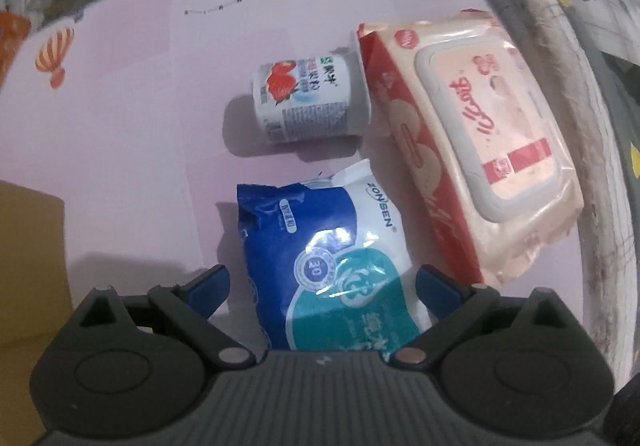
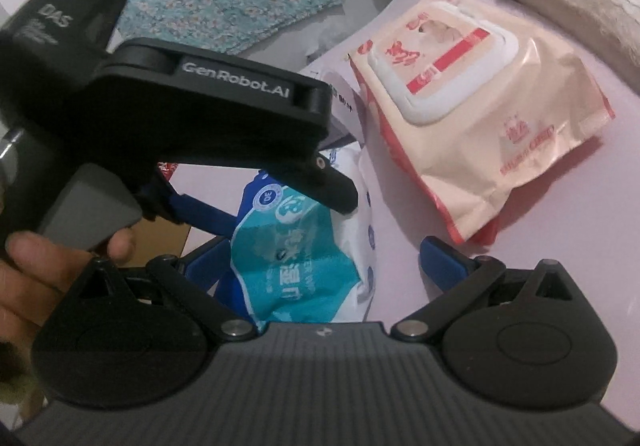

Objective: Organize soft objects
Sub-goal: 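Grasp the blue-white wipes pack with the left gripper while the right gripper also grips it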

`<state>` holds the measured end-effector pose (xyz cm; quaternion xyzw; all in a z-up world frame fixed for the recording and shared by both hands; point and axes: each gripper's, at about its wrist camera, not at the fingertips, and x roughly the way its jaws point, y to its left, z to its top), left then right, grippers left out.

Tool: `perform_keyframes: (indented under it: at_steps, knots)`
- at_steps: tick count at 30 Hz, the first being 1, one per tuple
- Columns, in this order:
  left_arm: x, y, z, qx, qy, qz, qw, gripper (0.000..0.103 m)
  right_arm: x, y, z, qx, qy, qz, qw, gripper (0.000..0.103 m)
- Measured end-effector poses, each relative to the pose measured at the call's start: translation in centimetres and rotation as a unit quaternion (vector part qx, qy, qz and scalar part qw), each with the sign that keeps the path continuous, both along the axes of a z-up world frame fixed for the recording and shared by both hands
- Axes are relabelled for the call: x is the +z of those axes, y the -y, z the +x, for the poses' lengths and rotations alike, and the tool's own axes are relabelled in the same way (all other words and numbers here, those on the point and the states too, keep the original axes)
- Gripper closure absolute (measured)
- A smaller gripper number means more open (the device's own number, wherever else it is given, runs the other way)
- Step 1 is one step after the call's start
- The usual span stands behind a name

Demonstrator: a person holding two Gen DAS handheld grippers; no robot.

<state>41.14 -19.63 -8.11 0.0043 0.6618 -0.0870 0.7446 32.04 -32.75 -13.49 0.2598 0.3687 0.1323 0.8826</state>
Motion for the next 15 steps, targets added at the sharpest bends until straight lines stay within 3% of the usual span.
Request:
perform_keyframes:
  at_steps: [7, 12, 15]
  knots:
    - [-0.4, 0.1, 0.4, -0.010, -0.031, -0.005, 0.9995, 0.004, -0.1, -0.3, -0.2, 0.037, 0.010, -0.001, 0.999, 0.004]
    - [-0.7, 0.3, 0.8, -0.011, -0.035, -0.011, 0.9993, 0.016, -0.1, -1.1, -0.3, 0.060, 0.010, 0.005, 0.998, 0.019]
    - [-0.6, 0.0, 0.7, -0.012, -0.025, -0.009, 0.9996, 0.019, -0.1, -1.1, -0.1, 0.060, 0.009, 0.004, 0.998, 0.019]
